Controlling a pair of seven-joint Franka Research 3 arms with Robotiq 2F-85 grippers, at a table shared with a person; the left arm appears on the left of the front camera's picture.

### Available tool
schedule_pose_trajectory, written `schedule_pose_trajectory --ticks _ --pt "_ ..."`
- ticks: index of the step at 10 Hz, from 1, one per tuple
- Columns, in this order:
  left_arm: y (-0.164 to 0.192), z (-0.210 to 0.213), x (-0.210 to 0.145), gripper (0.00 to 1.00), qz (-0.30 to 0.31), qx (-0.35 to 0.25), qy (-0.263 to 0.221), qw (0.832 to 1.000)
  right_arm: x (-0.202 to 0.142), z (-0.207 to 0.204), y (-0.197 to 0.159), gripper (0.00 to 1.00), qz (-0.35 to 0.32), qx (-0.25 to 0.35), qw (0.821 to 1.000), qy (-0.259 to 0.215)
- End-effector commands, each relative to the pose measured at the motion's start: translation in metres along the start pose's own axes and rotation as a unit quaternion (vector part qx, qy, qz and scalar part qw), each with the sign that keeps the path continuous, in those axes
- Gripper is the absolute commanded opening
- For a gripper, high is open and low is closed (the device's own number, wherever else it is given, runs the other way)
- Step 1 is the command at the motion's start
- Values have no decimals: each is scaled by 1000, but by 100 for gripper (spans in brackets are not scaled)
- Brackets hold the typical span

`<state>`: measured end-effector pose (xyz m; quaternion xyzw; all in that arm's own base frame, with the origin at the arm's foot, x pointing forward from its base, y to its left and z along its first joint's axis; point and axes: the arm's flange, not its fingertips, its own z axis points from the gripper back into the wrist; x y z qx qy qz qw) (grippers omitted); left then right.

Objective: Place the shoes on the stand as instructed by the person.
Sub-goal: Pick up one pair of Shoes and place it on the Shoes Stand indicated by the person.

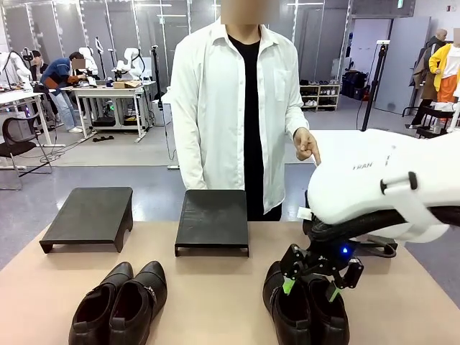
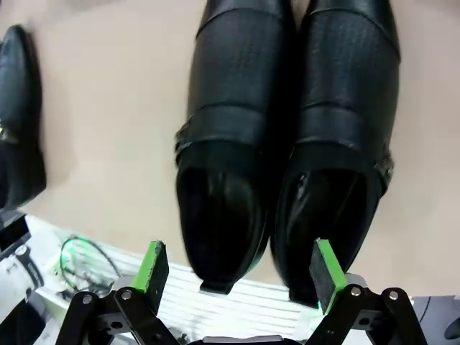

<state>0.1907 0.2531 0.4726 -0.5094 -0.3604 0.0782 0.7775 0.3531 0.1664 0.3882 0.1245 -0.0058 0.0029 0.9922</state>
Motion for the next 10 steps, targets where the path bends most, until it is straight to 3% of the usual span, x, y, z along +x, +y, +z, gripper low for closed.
schedule_pose_trajectory --ticks 1,8,9,10 --pt "-1 0 0 100 -3 -4 0 1000 -3 -17 0 100 -16 -29 999 -9" --pt "-1 0 0 100 -3 -4 0 1000 -5 -55 1 100 9 -107 994 -22" --pt "-1 0 0 100 -3 -4 0 1000 -7 -58 3 51 21 -115 993 -24" --pt "-1 0 0 100 -3 -4 0 1000 -8 -59 5 42 24 -118 992 -23"
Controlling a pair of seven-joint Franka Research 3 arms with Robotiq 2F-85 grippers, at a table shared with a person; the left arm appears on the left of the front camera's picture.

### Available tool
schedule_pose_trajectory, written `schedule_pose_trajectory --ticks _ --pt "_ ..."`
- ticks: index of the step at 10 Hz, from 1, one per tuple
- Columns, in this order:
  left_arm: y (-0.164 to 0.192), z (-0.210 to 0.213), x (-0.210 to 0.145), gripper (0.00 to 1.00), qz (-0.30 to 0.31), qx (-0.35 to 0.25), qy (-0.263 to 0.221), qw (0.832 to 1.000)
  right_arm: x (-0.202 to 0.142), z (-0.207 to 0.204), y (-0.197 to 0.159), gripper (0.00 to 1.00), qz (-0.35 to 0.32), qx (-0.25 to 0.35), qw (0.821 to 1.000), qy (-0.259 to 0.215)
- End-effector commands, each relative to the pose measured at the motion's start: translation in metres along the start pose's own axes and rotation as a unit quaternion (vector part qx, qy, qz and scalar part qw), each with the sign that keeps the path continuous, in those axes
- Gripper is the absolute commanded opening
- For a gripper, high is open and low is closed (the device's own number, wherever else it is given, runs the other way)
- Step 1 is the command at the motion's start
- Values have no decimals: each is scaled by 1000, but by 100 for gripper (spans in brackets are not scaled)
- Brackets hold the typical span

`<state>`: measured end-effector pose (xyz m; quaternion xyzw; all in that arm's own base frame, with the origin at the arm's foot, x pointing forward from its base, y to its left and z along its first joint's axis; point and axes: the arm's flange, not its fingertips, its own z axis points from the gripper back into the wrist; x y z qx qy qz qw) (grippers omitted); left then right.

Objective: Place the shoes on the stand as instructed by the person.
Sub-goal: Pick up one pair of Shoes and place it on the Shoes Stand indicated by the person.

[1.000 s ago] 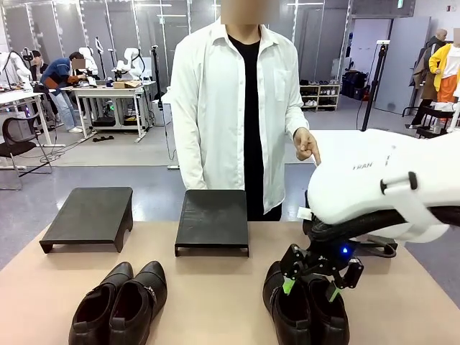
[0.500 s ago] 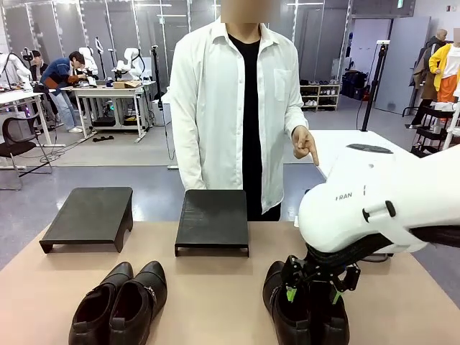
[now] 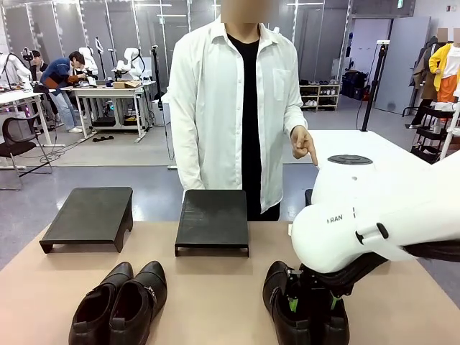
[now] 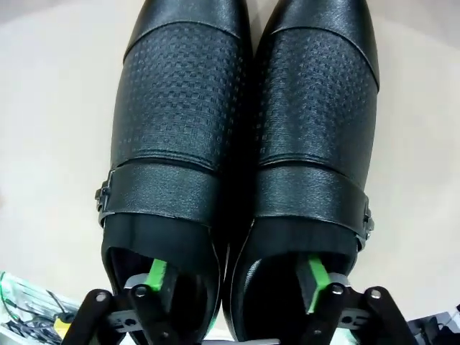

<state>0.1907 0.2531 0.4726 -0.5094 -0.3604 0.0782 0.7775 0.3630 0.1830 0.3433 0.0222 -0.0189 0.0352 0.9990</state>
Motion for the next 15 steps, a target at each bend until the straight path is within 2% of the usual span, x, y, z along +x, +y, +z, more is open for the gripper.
schedule_pose_trajectory --ticks 1,3,4,5,6,9,11,15 --pt "-1 0 0 100 -3 -4 0 1000 -19 -13 3 0 -8 -25 1000 -9" --pt "-1 0 0 100 -3 -4 0 1000 -20 -15 2 0 -9 -26 1000 -7" --pt "-1 0 0 100 -3 -4 0 1000 -20 -16 2 14 -11 -24 1000 -6" --pt "-1 0 0 100 -3 -4 0 1000 -19 -15 0 4 -16 -16 1000 -6" --pt "-1 0 0 100 -3 -4 0 1000 -19 -16 -1 0 -20 -13 1000 -7" --pt "-1 0 0 100 -3 -4 0 1000 -18 -2 -8 0 -29 1 999 -16" --pt "-1 0 0 100 -3 -4 0 1000 -16 27 -11 0 -25 3 999 -35" --pt "-1 0 0 100 -3 -4 0 1000 -7 132 -43 0 11 11 996 -84"
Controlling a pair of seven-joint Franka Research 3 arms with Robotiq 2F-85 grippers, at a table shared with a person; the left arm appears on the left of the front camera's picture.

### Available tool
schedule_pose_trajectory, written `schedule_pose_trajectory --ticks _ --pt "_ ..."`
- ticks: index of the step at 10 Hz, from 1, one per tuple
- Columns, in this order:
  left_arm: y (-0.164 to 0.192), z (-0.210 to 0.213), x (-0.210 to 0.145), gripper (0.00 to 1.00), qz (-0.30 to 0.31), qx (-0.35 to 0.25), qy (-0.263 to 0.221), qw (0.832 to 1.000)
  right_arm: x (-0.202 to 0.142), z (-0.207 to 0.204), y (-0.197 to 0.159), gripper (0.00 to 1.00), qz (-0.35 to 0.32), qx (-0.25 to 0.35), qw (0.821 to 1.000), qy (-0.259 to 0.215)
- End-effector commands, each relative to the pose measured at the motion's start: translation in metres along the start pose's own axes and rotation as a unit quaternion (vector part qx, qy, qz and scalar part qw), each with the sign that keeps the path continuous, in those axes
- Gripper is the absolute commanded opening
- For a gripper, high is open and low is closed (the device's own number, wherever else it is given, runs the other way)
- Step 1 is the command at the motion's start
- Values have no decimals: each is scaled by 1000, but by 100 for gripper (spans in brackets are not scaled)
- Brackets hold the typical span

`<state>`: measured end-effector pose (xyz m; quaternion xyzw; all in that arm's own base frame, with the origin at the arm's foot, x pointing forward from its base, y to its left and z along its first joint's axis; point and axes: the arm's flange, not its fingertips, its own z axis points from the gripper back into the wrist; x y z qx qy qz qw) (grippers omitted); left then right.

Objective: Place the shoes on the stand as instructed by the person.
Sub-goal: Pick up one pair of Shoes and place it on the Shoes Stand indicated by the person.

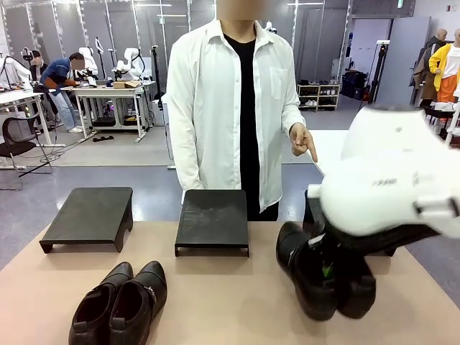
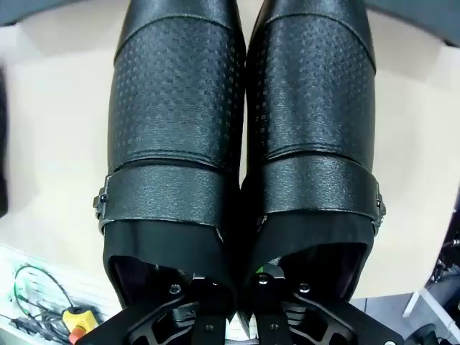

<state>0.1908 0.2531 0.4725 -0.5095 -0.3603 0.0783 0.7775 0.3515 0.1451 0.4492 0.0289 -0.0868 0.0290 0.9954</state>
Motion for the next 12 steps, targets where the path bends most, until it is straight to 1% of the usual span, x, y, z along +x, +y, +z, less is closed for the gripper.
schedule_pose_trajectory --ticks 1,4,6,7,8,9,12 --pt "-1 1 0 100 -3 -4 0 1000 14 42 -24 0 16 1 999 -34" --pt "-1 1 0 100 -3 -4 0 1000 41 76 -71 0 5 13 997 -71" --pt "-1 1 0 100 -3 -4 0 1000 50 84 -91 0 -5 -4 997 -82" --pt "-1 1 0 100 -3 -4 0 1000 50 84 -92 0 -14 -8 996 -89" --pt "-1 1 0 100 -3 -4 0 1000 44 83 -89 0 -9 -4 996 -86" --pt "-1 1 0 100 -3 -4 0 1000 44 80 -96 0 -17 1 997 -71" --pt "-1 1 0 100 -3 -4 0 1000 44 80 -96 0 -17 1 997 -71"
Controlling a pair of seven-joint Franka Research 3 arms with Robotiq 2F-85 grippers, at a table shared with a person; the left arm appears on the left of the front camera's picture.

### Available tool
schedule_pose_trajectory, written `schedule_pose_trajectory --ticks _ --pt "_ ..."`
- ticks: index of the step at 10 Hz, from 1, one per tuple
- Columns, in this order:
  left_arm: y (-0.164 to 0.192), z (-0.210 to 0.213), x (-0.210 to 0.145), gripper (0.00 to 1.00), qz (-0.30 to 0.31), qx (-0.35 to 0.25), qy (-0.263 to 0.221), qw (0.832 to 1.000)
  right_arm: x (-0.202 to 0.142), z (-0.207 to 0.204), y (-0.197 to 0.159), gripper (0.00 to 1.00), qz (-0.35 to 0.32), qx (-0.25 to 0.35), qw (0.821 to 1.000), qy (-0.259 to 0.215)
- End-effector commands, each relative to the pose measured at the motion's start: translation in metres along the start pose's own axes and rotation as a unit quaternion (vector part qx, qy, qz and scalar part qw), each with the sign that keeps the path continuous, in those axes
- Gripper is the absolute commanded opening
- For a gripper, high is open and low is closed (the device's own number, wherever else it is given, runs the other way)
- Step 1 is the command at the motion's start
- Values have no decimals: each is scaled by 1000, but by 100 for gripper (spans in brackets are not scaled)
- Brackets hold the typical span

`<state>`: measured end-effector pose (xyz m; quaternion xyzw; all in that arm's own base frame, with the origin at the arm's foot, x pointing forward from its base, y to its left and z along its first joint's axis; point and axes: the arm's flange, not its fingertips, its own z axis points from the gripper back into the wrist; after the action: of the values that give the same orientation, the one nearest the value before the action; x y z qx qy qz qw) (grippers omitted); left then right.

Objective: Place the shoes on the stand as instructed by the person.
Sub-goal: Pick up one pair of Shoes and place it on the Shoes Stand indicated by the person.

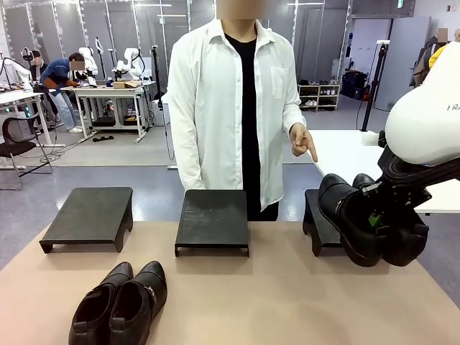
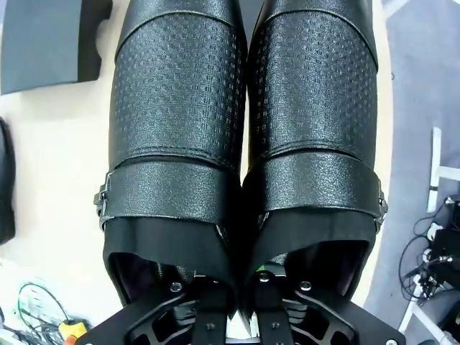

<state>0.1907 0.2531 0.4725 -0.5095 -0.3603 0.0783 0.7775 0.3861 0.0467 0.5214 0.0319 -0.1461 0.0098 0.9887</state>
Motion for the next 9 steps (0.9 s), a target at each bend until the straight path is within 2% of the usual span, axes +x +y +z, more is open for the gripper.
schedule_pose_trajectory --ticks 1,2,5,9 --pt "-1 0 0 100 -3 -4 0 1000 3 8 1 0 0 1 1000 -11" --pt "-1 0 0 100 -3 -4 0 1000 0 0 0 8 0 0 1000 0" --pt "-1 0 0 100 -3 -4 0 1000 55 4 -29 8 7 -22 999 -32" --pt "-1 0 0 100 -3 -4 0 1000 115 -31 -59 8 5 -29 999 -34"
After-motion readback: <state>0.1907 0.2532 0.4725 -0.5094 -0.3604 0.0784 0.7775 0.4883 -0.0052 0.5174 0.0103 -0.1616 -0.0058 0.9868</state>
